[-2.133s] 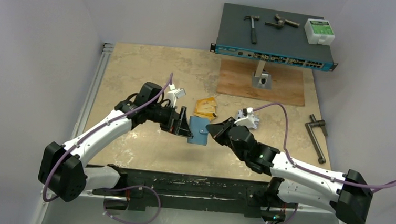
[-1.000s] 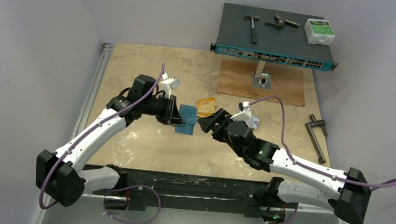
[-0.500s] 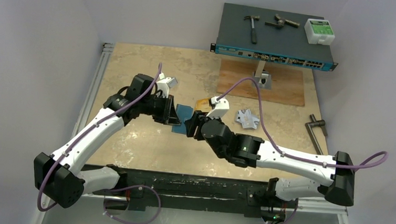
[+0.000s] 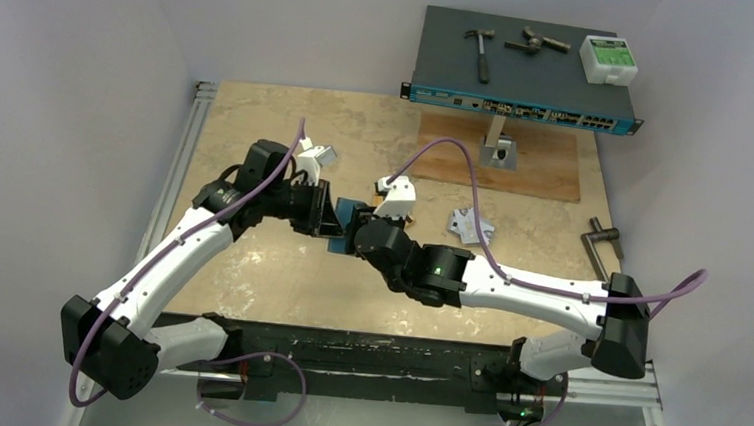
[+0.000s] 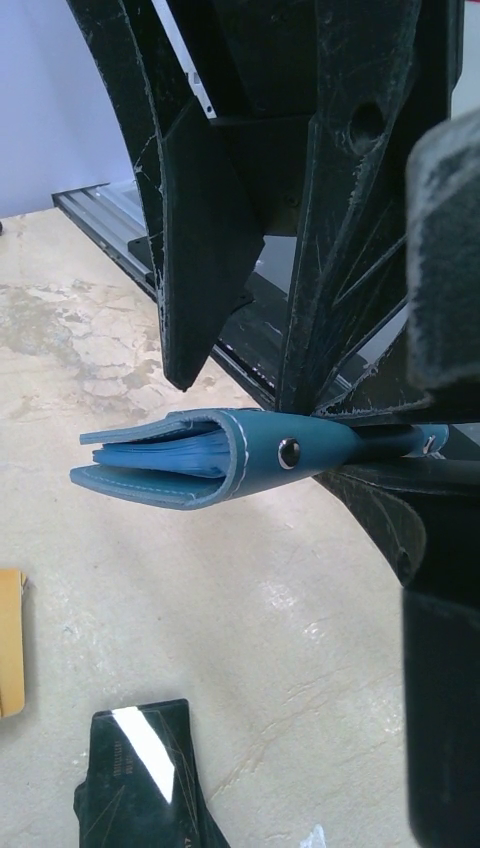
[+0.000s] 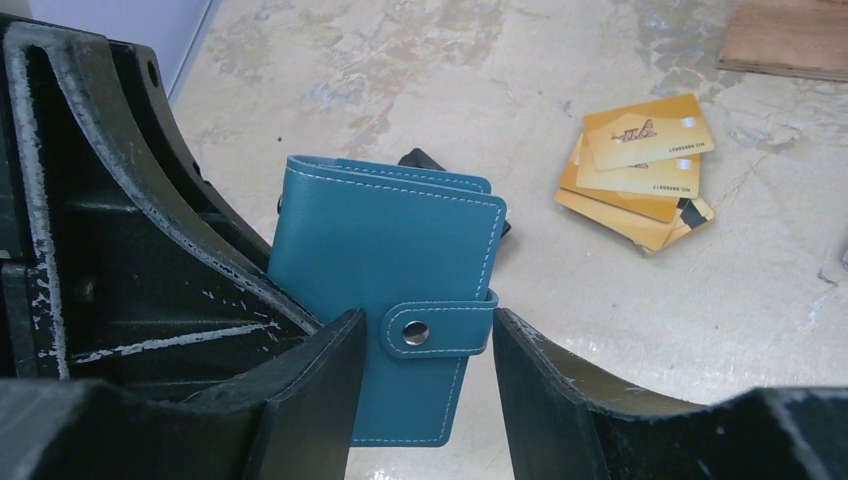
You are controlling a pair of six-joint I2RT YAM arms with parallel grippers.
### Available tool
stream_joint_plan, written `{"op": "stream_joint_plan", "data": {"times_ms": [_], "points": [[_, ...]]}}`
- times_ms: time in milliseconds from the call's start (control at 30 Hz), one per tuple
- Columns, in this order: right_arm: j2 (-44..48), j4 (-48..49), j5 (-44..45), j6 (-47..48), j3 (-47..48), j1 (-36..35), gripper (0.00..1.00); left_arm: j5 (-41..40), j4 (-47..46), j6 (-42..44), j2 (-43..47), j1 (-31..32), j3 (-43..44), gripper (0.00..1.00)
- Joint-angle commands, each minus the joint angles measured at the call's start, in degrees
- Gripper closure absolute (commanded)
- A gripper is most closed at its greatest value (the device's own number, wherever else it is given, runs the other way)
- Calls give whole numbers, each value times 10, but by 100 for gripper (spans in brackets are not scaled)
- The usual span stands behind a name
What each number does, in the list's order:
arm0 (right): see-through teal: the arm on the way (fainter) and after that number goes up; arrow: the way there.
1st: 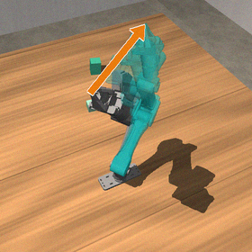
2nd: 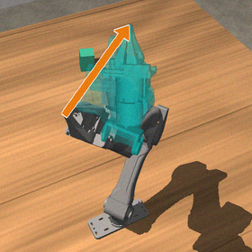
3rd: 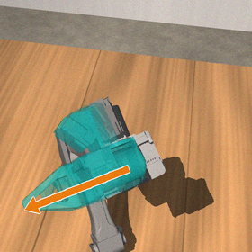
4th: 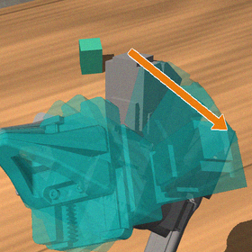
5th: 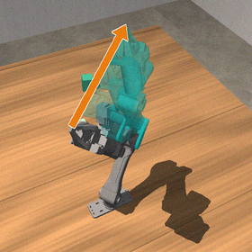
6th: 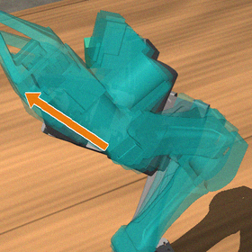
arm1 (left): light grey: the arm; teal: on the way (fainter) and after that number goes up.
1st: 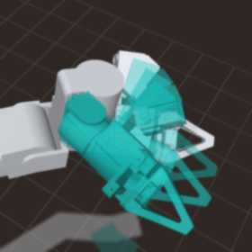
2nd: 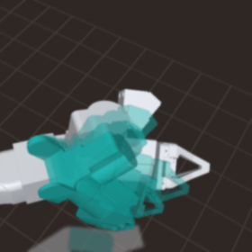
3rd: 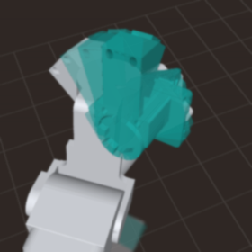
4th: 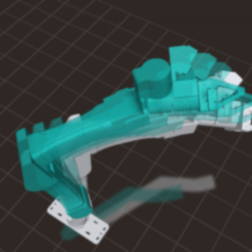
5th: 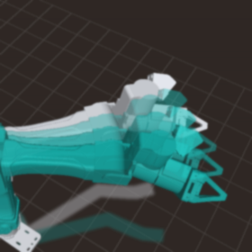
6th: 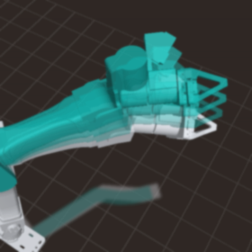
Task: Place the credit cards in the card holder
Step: Open the card holder at the center of the board.
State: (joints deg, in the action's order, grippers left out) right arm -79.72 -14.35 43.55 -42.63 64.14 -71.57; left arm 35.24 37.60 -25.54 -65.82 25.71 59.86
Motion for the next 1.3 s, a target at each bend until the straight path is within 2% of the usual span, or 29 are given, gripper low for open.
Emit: {"op": "stream_joint_plan", "data": {"times_ms": [0, 267, 600, 833, 967, 1033, 1267], "points": [[-17, -22, 19, -8, 41, -3, 50, 34, -28, -12, 21, -1, 6, 100], [-69, -60, 52, -25, 65, -11, 56, 53, -36, -23, 18, -1, 7, 100], [-126, -147, 113, -64, 116, -12, 75, 71, -40, -28, 20, -1, 7, 100], [-140, -182, 126, -93, 113, -13, 75, 68, -41, -28, 20, -1, 9, 100], [-145, -174, 115, -93, 111, -18, 65, 67, -41, -28, 20, -1, 9, 100], [-151, -171, 111, -96, 111, -20, 65, 67, -41, -28, 21, -1, 10, 100], [-167, -184, 105, -121, 115, -20, 91, 66, -38, -27, 23, -1, 13, 100]]}}
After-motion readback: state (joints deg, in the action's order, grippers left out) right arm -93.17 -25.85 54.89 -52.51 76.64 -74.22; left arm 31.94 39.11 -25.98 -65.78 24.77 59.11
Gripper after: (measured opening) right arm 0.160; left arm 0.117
